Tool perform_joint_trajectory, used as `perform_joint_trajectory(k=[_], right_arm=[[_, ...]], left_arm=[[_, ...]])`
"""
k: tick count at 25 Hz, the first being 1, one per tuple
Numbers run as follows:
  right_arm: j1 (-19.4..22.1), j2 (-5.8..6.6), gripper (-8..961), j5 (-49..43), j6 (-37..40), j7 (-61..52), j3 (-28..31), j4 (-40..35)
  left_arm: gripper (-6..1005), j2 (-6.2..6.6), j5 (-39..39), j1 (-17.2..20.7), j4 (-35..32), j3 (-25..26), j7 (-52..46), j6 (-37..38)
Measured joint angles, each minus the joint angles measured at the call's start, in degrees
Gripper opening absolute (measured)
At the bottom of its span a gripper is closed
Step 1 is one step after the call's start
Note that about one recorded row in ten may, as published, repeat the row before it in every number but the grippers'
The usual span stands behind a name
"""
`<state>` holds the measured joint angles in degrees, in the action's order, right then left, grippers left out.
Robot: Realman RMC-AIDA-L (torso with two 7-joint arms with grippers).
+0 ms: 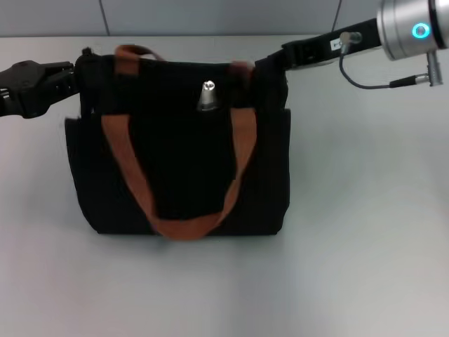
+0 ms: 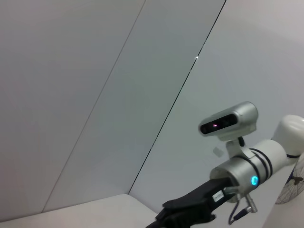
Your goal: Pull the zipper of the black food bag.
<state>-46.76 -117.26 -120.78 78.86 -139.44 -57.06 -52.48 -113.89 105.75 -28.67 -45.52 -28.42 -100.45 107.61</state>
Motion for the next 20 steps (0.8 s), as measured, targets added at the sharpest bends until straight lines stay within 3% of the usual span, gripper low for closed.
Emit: perform_joint_trajectory(k=[2, 12, 15, 19, 20], right_arm=[[1.8, -0.2, 5, 3.4, 0.6, 2.0, 0.9, -1.6], [8.3, -0.29, 171, 18.8, 8.1, 16.8, 8.0, -1.0], [10.5, 0.47, 231, 25.3, 12.7, 22.6, 9.3, 2.6], [10.8, 1.13, 311, 27.6, 16.5, 24.7, 9.2, 4.8], [10.1, 1.41, 369, 27.3, 18.1, 24.7, 8.8, 5.4]], left_arm=[[22, 0.0, 0.0, 0.0, 0.0, 0.0, 0.0, 0.0], [23, -0.11, 0.0, 0.3, 2.2, 0.0, 0.9, -0.4], [23, 0.1, 0.0, 0.3, 3.4, -0.1, 1.4, -0.8], [22, 0.11, 0.0, 0.2, 3.7, -0.1, 1.6, -1.1], [22, 0.02, 0.0, 0.0, 3.7, -0.2, 1.7, -1.1]])
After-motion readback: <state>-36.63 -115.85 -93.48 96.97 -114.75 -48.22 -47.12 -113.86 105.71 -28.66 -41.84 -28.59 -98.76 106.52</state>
